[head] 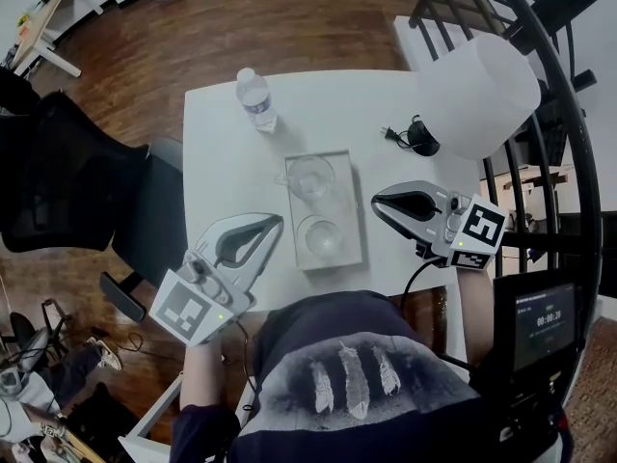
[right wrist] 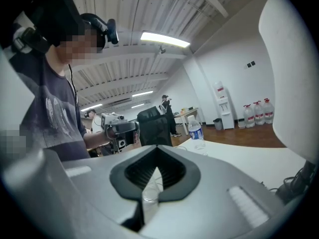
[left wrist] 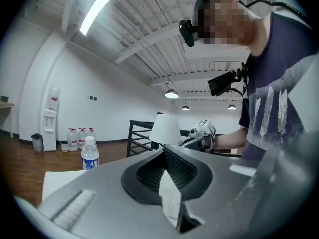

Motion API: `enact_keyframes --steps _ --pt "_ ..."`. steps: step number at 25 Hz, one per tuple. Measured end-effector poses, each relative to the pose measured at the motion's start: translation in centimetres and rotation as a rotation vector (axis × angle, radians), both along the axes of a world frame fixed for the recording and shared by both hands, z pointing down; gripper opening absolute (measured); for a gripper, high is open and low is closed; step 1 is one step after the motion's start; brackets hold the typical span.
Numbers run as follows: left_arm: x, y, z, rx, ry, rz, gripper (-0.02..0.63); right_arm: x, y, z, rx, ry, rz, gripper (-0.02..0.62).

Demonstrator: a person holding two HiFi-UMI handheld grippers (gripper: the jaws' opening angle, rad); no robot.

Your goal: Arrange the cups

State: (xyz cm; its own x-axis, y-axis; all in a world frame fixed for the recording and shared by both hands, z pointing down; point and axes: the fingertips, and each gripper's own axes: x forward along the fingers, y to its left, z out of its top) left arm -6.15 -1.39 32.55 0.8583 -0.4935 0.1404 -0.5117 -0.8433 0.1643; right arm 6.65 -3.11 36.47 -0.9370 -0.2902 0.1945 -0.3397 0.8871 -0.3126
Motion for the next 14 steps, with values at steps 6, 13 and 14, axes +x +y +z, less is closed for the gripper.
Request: enact_keyframes --steps 6,13,14 --pt "0.19 0.06 0.68 -0.014 -0.031 0.009 0.014 0.28 -0.42 -0.35 0.005 -0.015 0.019 0.003" --pt "0.24 0.05 0.79 -0.017 -0.042 0.015 0.015 0.33 -0.51 -0.45 0.007 -0.021 0.023 0.003" --pt "0.24 0.05 0.84 -0.016 -0.045 0.015 0.014 0.35 -0.51 -0.44 0.007 -0.022 0.024 0.003"
